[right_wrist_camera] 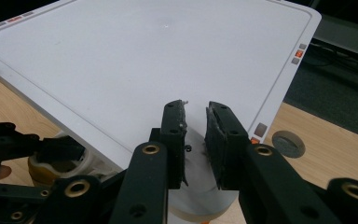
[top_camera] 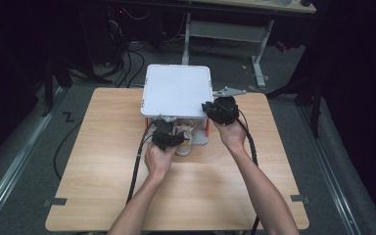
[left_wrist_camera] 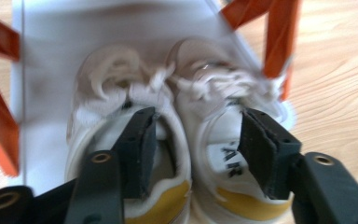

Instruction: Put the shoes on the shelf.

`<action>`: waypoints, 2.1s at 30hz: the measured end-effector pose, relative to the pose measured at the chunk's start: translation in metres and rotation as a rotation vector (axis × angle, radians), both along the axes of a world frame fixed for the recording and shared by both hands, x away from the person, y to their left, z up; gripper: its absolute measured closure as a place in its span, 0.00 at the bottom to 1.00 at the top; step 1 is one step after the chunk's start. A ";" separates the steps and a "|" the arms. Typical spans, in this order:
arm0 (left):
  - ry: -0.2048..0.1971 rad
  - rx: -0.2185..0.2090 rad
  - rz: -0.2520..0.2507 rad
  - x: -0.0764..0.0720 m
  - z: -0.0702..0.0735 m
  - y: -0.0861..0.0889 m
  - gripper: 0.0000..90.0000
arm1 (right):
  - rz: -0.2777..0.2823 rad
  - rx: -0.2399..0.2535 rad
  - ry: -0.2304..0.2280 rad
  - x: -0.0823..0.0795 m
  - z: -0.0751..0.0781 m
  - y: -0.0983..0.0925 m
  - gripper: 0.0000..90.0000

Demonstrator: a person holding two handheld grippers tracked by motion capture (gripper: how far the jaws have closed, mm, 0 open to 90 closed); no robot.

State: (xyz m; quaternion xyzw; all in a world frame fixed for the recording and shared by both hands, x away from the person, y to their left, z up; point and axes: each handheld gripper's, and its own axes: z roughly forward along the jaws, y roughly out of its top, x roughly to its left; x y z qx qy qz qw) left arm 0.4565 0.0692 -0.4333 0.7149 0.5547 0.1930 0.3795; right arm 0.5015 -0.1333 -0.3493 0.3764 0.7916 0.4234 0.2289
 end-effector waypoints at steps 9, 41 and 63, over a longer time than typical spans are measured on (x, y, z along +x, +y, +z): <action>-0.030 0.011 -0.057 -0.024 0.021 0.002 0.35 | 0.000 -0.011 -0.009 -0.001 0.000 0.001 0.86; 0.130 0.176 0.010 -0.037 -0.022 -0.001 0.19 | -0.004 -0.030 -0.035 -0.003 -0.001 0.002 0.86; 0.113 0.133 0.081 -0.011 -0.024 -0.015 0.25 | 0.002 -0.025 -0.027 -0.004 -0.001 0.001 0.86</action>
